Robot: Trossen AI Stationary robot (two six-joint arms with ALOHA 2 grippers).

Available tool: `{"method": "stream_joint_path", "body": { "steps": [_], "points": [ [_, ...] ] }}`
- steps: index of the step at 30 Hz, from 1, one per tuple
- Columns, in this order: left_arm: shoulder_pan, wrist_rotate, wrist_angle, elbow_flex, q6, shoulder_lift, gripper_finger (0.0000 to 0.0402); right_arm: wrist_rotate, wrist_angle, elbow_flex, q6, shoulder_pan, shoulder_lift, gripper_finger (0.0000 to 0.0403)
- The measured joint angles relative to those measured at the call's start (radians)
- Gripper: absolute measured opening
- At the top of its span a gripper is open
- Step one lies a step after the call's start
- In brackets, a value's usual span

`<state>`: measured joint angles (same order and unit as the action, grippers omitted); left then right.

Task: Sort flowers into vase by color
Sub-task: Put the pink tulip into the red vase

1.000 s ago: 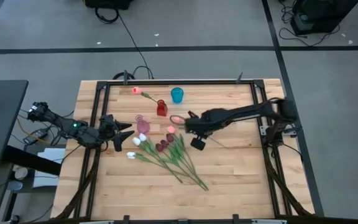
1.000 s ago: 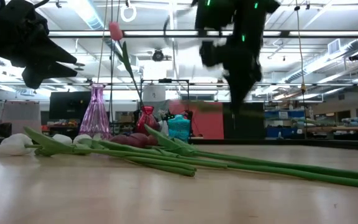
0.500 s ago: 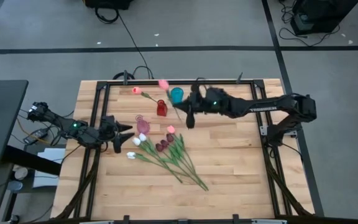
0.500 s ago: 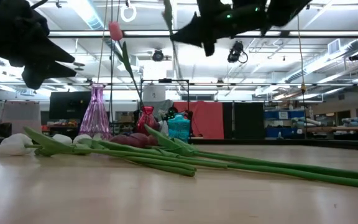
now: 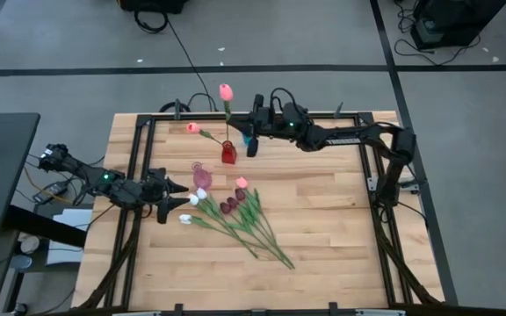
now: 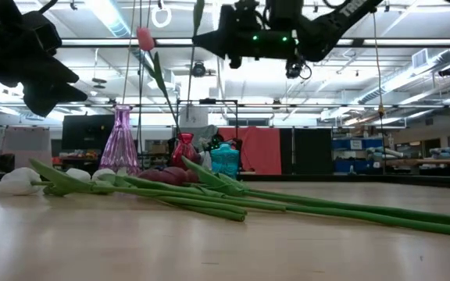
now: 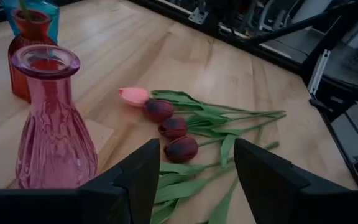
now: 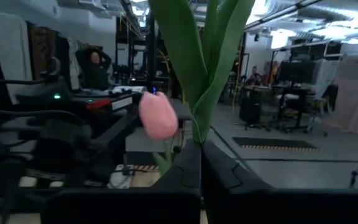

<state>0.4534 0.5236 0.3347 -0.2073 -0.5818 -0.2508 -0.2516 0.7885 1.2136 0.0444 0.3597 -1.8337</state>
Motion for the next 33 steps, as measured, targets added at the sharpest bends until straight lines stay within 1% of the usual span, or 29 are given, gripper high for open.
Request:
{"method": "stream_joint_path", "body": {
  "steps": [7, 10, 13, 16, 21, 24, 26, 31, 33],
  "points": [
    [0.0, -0.002, 0.0, 0.0, -0.032, 0.0, 0.0211, 0.012, 0.035, 0.028, 0.002, 0.023, -0.113, 0.0005],
    [0.0, -0.002, 0.001, 0.0, -0.036, 0.0, 0.0211, 0.016, 0.021, 0.028, 0.002, 0.029, -0.117, 0.0007],
    [0.0, -0.002, 0.002, 0.0, -0.032, 0.0, 0.0211, 0.005, -0.018, 0.029, -0.005, 0.029, -0.118, 0.0019],
    [0.0, -0.002, 0.005, 0.0, -0.031, 0.0, 0.0211, -0.017, -0.126, 0.029, 0.01, 0.028, -0.111, 0.0042],
    [0.0, -0.002, 0.013, 0.0, -0.032, 0.0, 0.0211, -0.005, -0.324, 0.029, 0.038, 0.03, -0.078, 0.0108],
    [0.0, -0.002, 0.013, 0.0, -0.032, 0.0, 0.0211, 0.002, -0.452, 0.028, 0.07, 0.031, -0.033, 0.0145],
    [0.0, -0.002, 0.013, 0.0, -0.032, 0.0, 0.0211, 0.027, -0.525, 0.028, 0.087, 0.03, 0.009, 0.0163],
    [0.0, -0.002, 0.013, 0.0, -0.032, 0.0, 0.0211, 0.088, -0.801, 0.029, 0.117, 0.025, 0.131, 0.0184],
    [0.0, 0.004, 0.012, 0.0, -0.032, 0.0, 0.0211, 0.121, -0.92, 0.029, 0.081, 0.016, 0.175, 0.0184]
  ]
}}
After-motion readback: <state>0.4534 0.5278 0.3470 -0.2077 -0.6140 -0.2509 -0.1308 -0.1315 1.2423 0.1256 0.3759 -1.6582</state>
